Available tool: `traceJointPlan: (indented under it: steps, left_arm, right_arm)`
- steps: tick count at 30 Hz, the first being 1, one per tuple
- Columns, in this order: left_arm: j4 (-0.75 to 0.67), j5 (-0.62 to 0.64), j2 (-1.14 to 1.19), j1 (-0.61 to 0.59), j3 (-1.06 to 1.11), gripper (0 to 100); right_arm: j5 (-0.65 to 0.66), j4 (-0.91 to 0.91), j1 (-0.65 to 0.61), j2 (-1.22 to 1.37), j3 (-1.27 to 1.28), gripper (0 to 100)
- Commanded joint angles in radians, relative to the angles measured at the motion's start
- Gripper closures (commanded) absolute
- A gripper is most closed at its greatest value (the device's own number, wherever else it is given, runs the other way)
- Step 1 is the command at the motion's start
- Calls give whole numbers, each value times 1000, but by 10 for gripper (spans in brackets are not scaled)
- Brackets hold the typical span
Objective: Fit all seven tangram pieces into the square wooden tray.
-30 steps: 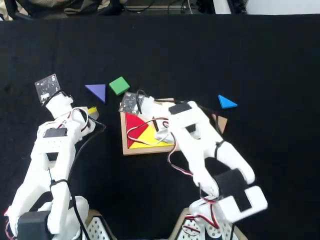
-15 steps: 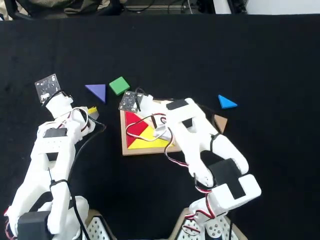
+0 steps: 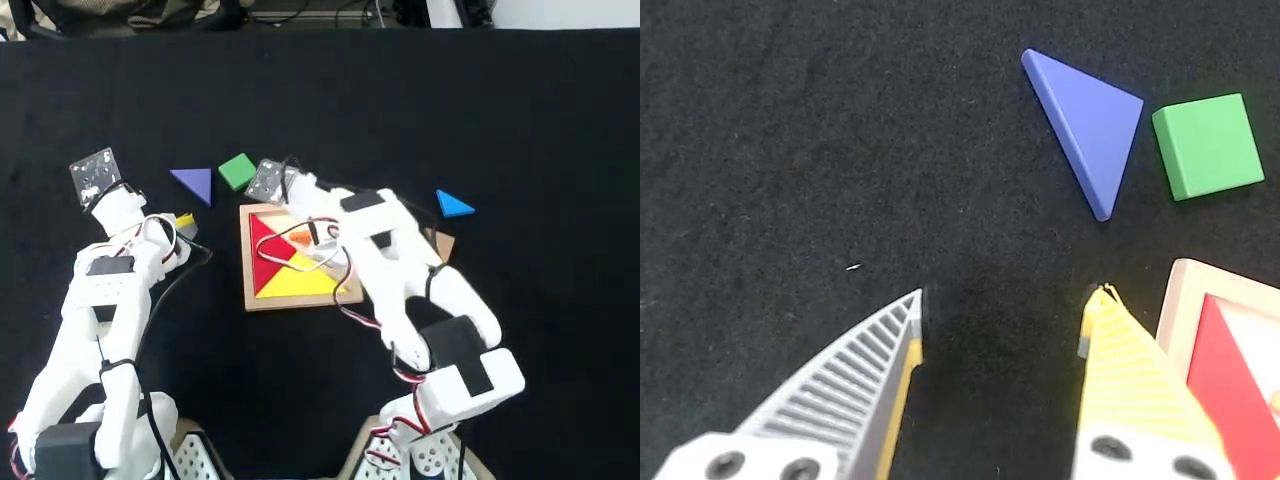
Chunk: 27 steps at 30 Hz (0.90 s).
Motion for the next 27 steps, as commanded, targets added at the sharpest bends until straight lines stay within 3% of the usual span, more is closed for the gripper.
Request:
traceJointPlan:
  steps: [1,27]
  left_arm:
    - [-18,3,-5,12,-15,741]
    - [-18,3,-5,12,-15,741]
  right_arm:
    - [-37,-5,23,-8,-50,865]
    - [-135,-54,112,-1,-105,868]
